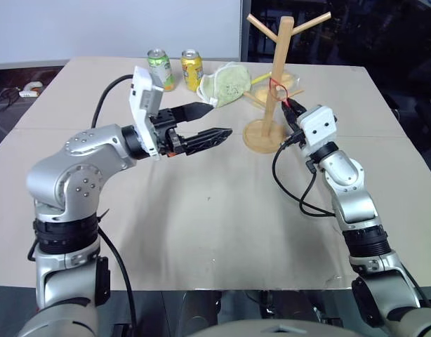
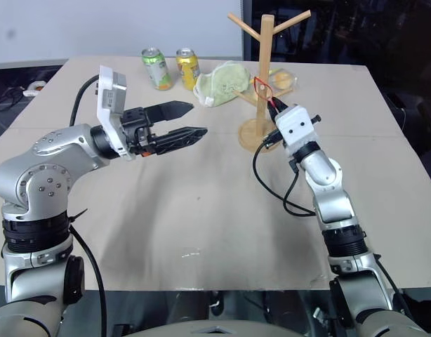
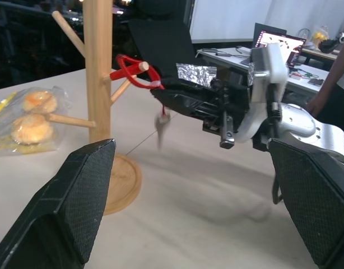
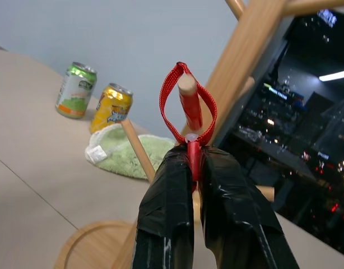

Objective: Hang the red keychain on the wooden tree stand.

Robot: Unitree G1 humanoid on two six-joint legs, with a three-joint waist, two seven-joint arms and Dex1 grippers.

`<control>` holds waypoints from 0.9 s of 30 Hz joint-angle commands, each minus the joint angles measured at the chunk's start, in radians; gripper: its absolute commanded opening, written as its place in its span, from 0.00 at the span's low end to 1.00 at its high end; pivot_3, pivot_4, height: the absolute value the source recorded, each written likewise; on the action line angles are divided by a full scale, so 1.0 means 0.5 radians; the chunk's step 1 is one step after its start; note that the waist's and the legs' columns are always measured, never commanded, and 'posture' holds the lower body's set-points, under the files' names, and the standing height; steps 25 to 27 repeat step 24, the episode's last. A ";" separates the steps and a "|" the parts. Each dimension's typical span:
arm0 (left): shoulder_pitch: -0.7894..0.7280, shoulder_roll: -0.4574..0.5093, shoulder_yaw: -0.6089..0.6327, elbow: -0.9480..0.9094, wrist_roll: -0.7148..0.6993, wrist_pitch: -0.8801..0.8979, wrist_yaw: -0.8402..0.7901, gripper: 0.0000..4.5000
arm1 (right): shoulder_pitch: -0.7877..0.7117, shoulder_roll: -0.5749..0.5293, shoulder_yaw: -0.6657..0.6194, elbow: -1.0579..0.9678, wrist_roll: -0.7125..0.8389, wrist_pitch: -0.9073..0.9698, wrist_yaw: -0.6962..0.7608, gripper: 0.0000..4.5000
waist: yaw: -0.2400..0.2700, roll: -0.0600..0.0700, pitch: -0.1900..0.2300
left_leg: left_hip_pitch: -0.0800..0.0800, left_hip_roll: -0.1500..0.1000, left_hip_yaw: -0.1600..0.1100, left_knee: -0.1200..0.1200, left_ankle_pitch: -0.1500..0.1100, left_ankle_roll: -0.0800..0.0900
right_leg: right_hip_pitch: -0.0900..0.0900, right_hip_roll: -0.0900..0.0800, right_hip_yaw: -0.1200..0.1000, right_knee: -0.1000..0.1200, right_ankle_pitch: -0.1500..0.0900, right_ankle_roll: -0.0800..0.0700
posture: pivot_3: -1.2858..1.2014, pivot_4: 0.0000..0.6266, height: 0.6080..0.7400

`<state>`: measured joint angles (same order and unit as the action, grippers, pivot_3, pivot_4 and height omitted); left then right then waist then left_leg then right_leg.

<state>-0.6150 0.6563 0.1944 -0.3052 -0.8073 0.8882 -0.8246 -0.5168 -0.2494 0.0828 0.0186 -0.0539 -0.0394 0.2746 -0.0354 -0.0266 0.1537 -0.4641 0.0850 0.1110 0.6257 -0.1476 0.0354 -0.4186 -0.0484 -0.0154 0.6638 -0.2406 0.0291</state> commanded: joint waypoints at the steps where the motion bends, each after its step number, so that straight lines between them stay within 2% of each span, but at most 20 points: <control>1: -0.028 0.021 0.009 -0.036 -0.016 -0.056 -0.012 1.00 | -0.036 -0.005 -0.047 -0.070 0.024 0.055 -0.003 0.02 | 0.000 0.000 0.000 | 0.000 0.000 0.000 0.000 0.000 0.000 | 0.000 0.000 0.000 0.000 0.000 0.000 | 0.52 0.24 1.00; 2: -0.024 0.024 0.007 -0.034 -0.015 -0.060 -0.016 1.00 | -0.023 -0.013 -0.047 -0.079 0.036 0.065 0.020 0.18 | 0.000 0.000 0.000 | 0.000 0.000 0.000 0.000 0.000 0.000 | 0.000 0.000 0.000 0.000 0.000 0.000 | 0.52 0.24 1.00; 4: -0.024 0.037 0.006 -0.021 -0.005 -0.071 -0.028 1.00 | 0.010 -0.040 -0.055 -0.106 0.055 0.077 0.059 0.29 | 0.000 0.000 0.000 | 0.000 0.000 0.000 0.000 0.000 0.000 | 0.000 0.000 0.000 0.000 0.000 0.000 | 0.52 0.24 1.00; 9: -0.038 0.106 -0.012 0.029 0.036 -0.095 -0.056 1.00 | 0.147 -0.196 -0.100 -0.232 0.140 0.121 0.235 0.83 | 0.007 0.000 0.000 | 0.000 0.000 0.000 0.000 0.000 0.000 | 0.000 0.000 0.000 -0.001 0.000 0.000 | 0.52 0.24 1.00; 11: -0.042 0.142 -0.027 0.053 0.067 -0.103 -0.075 1.00 | 0.214 -0.274 -0.120 -0.301 0.196 0.151 0.327 0.99 | 0.011 0.000 0.000 | 0.000 0.000 0.001 -0.001 0.000 0.000 | 0.000 -0.001 0.000 -0.002 0.000 0.000 | 0.52 0.24 1.00; 13: -0.053 0.197 -0.054 0.101 0.126 -0.129 -0.113 1.00 | 0.271 -0.384 -0.168 -0.399 0.333 0.263 0.482 0.99 | 0.010 0.001 0.001 | 0.000 0.000 0.002 -0.001 0.000 0.000 | 0.000 -0.001 0.000 -0.002 -0.001 -0.001 | 0.52 0.24 1.00; 17: -0.124 0.396 -0.118 0.272 0.240 -0.176 -0.304 1.00 | 0.297 -0.681 -0.329 -0.715 0.810 0.791 0.822 0.99 | 0.003 0.002 0.002 | 0.001 0.000 0.002 -0.002 0.000 0.000 | -0.001 -0.001 0.000 -0.001 -0.004 -0.007 | 0.52 0.24 1.00; 21: -0.176 0.553 -0.182 0.488 0.374 -0.324 -0.509 1.00 | 0.250 -0.937 -0.549 -0.974 1.309 1.324 0.931 0.99 | 0.007 0.003 0.003 | 0.002 0.001 -0.003 -0.006 -0.001 0.000 | -0.002 -0.002 0.001 -0.002 -0.004 -0.007 | 0.52 0.24 1.00; 24: -0.213 0.603 -0.236 0.636 0.477 -0.447 -0.629 1.00 | 0.272 -1.072 -0.638 -1.104 1.518 1.547 0.948 0.99 | 0.013 0.003 0.003 | 0.003 0.000 -0.005 -0.010 -0.001 0.000 | -0.004 -0.003 0.002 -0.004 -0.005 -0.008 | 0.52 0.24 1.00; 27: -0.213 0.603 -0.236 0.636 0.477 -0.447 -0.629 1.00 | 0.272 -1.072 -0.638 -1.104 1.518 1.547 0.948 0.99 | 0.013 0.003 0.003 | 0.003 0.000 -0.005 -0.010 -0.001 0.000 | -0.004 -0.003 0.002 -0.004 -0.005 -0.008 | 0.52 0.24 1.00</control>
